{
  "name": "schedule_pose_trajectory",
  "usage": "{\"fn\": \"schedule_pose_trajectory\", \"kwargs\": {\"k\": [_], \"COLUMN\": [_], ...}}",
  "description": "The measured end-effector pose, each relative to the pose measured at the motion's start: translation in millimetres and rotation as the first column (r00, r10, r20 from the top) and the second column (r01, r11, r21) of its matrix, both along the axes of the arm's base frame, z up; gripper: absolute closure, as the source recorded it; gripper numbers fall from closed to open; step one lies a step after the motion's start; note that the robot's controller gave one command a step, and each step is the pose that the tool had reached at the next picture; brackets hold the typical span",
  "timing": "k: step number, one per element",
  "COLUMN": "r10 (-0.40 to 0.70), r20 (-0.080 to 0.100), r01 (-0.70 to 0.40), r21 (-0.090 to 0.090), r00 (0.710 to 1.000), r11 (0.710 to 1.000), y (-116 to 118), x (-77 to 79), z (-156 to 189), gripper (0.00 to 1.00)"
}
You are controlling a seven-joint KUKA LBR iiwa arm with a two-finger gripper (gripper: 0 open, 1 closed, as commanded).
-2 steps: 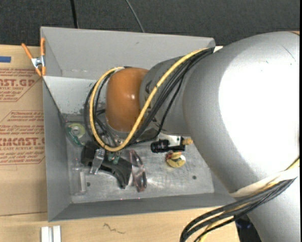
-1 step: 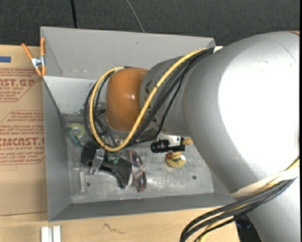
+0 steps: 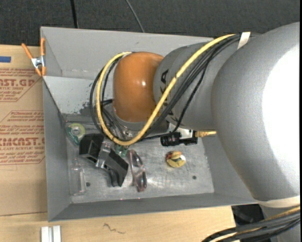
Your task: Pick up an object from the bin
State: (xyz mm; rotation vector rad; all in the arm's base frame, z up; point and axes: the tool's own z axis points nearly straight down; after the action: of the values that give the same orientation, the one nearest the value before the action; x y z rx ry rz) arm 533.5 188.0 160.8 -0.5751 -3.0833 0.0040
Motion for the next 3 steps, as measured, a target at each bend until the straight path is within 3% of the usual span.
{"fn": "schedule_pose_trajectory", "kwargs": {"k": [2, 3], "r10": [0.0, 0.015], "r20": [0.0, -0.001], "r01": [0.0, -0.015], "r21": [-0.001, 0.0], "r00": [1.0, 1.0], "r11": [1.0, 1.0], "y": [11, 5], "x": [-4.7, -6.6], "z": [0, 3], "gripper": [1.0, 1.0]}}
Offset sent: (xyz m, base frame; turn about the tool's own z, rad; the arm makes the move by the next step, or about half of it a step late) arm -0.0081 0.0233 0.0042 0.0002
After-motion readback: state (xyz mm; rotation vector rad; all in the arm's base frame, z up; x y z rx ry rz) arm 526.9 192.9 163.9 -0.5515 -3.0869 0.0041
